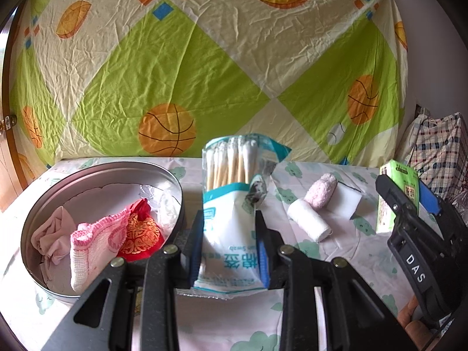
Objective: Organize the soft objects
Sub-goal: 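Lift the tissue pack and swab pack and carry both over the tin, then lower both packs into the tin and open both grippers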
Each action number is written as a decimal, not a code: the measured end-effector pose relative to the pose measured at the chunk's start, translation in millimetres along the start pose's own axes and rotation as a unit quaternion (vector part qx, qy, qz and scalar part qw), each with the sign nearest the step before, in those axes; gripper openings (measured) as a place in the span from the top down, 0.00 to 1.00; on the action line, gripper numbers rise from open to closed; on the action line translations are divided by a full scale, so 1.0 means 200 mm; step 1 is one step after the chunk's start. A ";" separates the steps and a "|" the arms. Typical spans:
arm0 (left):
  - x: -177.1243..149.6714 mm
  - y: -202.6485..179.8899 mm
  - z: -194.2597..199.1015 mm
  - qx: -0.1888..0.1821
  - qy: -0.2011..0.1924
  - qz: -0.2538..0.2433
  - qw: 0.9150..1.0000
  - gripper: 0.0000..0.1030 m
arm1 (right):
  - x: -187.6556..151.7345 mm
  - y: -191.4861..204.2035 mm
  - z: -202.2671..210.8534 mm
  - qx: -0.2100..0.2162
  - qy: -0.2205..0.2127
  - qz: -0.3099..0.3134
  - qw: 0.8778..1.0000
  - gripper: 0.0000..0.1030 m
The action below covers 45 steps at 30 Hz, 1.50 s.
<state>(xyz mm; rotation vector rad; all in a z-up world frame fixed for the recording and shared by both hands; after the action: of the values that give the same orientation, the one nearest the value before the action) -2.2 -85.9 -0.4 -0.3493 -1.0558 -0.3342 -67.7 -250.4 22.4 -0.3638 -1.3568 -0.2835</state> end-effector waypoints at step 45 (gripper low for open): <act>0.07 0.97 0.16 0.149 -0.009 0.098 0.984 0.71 | 0.25 1.13 -0.14 0.155 0.082 -0.012 0.984 0.43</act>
<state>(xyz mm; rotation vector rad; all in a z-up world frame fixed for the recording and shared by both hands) 61.6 100.6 3.0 -0.1856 -1.0614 0.0053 58.8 -55.4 46.2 -0.0619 -1.2200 -0.1154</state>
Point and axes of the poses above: each gripper's, at about its wrist camera, not at the fingertips, and z roughly against the way its jaws point, y to its left, x to its top, the point moved 3 cm from there along -z, roughly the way its jaws point, and after that the axes turned 7 degrees about -x, right-handed, at the moved point
